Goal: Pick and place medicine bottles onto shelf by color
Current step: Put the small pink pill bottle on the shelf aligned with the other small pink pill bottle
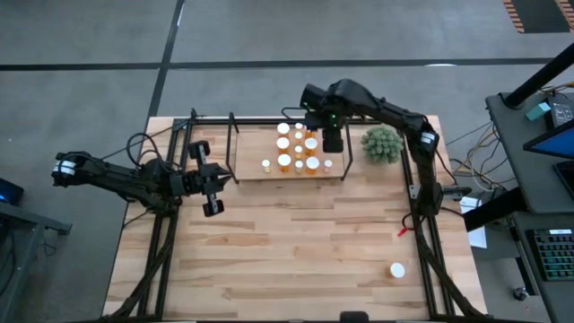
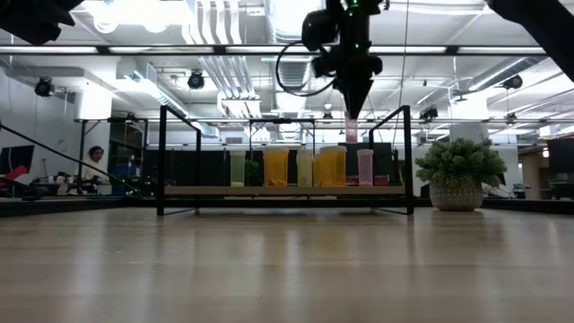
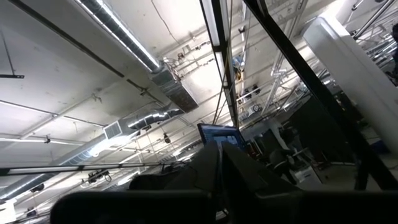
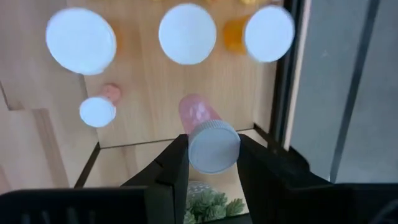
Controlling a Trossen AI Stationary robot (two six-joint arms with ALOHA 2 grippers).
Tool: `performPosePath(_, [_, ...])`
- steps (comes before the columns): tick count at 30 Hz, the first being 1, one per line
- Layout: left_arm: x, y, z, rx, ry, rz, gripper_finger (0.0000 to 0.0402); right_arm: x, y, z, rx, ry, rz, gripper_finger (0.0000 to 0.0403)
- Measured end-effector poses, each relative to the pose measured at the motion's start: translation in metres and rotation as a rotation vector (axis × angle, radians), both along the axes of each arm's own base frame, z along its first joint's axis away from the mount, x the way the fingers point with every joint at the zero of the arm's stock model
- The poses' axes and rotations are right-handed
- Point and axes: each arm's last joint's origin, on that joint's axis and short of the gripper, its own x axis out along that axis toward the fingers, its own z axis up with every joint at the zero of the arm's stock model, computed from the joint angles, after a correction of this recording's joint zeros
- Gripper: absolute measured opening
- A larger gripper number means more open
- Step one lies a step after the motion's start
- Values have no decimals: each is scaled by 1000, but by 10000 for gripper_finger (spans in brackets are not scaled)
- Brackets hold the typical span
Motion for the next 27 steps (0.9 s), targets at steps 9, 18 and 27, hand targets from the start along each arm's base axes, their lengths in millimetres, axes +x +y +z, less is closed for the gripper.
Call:
performPosePath(9, [-3,0,4,0,-38,3,2,15,5,-26,14,52,15,106])
performPosePath(18, [-4,0,4,0,-36,3,2,25,3,-45,-70,142,-75,105])
performPosePath(27, [-4,0,4,0,-36,3,2,26,8,-47,-68,105,-259,105])
